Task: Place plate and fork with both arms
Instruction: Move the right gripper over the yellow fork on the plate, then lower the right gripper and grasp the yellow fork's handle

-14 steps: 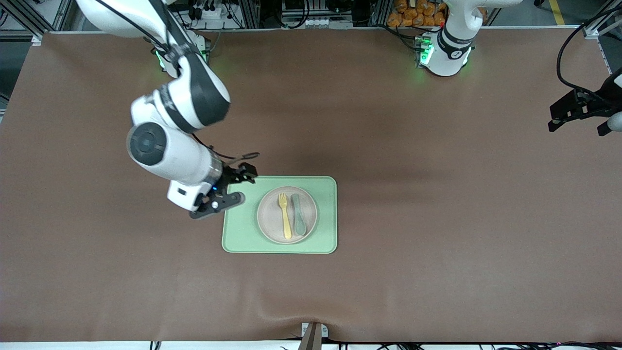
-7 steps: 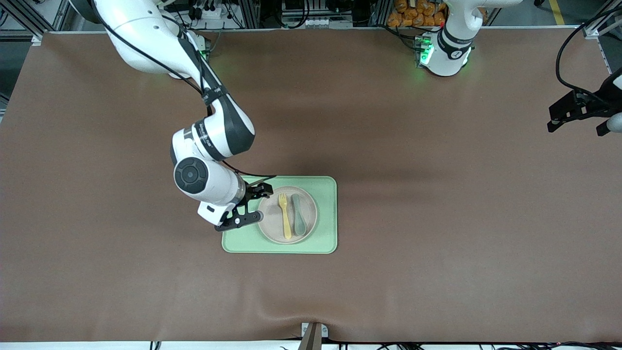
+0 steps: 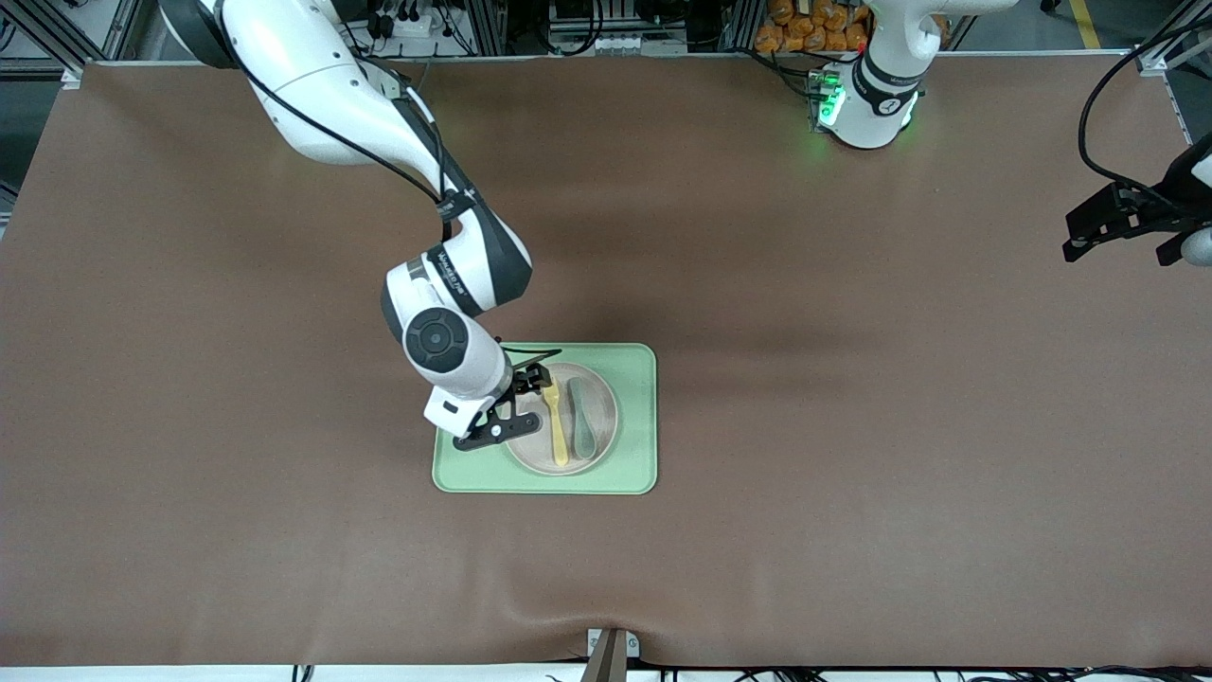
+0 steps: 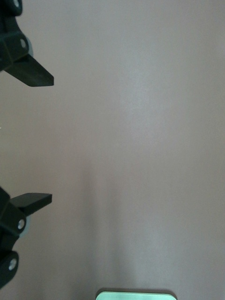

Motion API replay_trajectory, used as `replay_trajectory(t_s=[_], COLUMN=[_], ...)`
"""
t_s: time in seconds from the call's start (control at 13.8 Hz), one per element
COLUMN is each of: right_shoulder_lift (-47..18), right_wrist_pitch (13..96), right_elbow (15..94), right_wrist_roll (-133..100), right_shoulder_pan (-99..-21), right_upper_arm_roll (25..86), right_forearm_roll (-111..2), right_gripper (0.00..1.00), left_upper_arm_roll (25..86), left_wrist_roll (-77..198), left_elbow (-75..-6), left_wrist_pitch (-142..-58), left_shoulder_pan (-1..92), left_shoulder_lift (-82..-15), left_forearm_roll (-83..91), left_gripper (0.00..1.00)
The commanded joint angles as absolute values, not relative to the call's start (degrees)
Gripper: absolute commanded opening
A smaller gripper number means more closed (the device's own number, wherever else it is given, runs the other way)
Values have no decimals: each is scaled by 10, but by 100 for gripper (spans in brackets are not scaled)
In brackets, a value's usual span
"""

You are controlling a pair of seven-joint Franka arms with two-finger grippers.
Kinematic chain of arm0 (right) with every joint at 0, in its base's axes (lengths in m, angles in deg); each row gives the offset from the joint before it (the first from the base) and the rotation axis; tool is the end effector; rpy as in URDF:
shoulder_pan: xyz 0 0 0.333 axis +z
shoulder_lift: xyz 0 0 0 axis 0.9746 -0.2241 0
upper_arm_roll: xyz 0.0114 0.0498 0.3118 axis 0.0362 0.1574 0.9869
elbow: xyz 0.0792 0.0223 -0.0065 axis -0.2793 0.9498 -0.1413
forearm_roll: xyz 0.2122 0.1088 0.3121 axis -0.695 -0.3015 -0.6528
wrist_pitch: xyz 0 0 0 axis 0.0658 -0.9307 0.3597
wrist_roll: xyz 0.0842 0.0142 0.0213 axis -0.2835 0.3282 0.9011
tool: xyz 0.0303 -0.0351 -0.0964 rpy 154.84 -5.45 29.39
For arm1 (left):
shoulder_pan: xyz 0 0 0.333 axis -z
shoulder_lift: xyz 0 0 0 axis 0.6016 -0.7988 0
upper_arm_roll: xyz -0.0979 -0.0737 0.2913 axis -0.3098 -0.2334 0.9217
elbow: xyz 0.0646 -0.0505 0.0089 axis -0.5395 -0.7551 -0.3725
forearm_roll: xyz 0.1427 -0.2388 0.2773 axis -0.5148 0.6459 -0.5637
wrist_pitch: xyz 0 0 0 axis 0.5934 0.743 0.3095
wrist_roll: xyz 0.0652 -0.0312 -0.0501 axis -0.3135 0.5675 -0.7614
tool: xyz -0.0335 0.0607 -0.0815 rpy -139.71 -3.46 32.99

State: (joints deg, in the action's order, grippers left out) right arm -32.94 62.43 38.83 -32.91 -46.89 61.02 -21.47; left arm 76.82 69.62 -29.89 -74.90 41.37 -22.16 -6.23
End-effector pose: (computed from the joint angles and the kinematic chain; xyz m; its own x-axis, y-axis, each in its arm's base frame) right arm 0.6197 0.3638 0.2468 0.9577 0.2833 -0.0496 0.2812 -0.9585 -0.0463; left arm 0.5544 -0.0107 0.6406 0.9958 -0.0736 0.0551 -0.0722 -0.9970 -0.0270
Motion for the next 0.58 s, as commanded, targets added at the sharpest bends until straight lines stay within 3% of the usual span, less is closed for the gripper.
replay_trajectory(t_s=[0.0, 0.51], right_shoulder_lift=[-339, -354], right_wrist_pitch=[660, 736], right_elbow=[401, 413], right_wrist_roll=[-340, -306], right_shoulder_pan=[-448, -426], right_upper_arm_roll=[604, 605], right_forearm_roll=[-195, -122], right_gripper=[100, 100], left_upper_arm_roll=[768, 768], left_wrist_roll=[689, 691], left_elbow=[-299, -299], left_wrist_pitch=[-747, -747], left_shoulder_pan=[416, 416], left_shoulder_lift=[-223, -226], left_forearm_roll=[-66, -66], left_gripper=[100, 100])
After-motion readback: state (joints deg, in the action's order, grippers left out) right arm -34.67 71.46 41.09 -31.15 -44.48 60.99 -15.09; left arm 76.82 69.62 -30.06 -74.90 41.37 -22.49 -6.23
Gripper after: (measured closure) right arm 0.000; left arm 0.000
